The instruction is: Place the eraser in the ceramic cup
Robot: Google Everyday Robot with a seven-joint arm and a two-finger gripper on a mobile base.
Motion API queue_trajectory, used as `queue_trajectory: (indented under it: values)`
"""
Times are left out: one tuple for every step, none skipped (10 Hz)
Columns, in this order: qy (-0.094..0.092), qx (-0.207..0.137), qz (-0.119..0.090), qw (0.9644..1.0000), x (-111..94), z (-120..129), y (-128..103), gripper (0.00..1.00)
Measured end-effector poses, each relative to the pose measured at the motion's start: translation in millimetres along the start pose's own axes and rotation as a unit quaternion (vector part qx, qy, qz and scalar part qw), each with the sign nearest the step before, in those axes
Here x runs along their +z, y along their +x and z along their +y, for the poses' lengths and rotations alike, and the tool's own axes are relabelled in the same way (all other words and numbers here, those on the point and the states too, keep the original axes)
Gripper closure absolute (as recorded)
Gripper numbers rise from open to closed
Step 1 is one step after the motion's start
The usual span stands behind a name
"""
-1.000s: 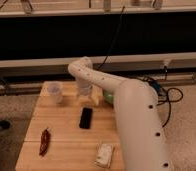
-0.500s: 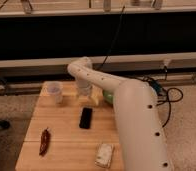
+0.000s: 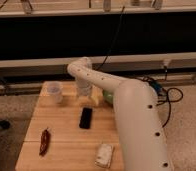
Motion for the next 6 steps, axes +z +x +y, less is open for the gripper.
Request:
queue_trajectory:
  values:
    - [-0.001,-0.002,0.000,1.0000,-0.8,0.4,-0.2,0.20]
    - [-0.002,-0.002,0.000,1.0000,-0.7,0.4,-0.4,0.20]
    - [0.002,-0.003,-0.001,1.0000,0.5,-0.3,-1.9,0.20]
    - [0.017,-0.004,-0.004,0.9998,5.3,3.6,-5.8,0.20]
    - [0.026,-0.004,-0.005,0.9996,8.1,6.4,-8.8,0.20]
    - [0.035,-0.006,-0.006,0.9993,11.8,7.3,-14.8,0.20]
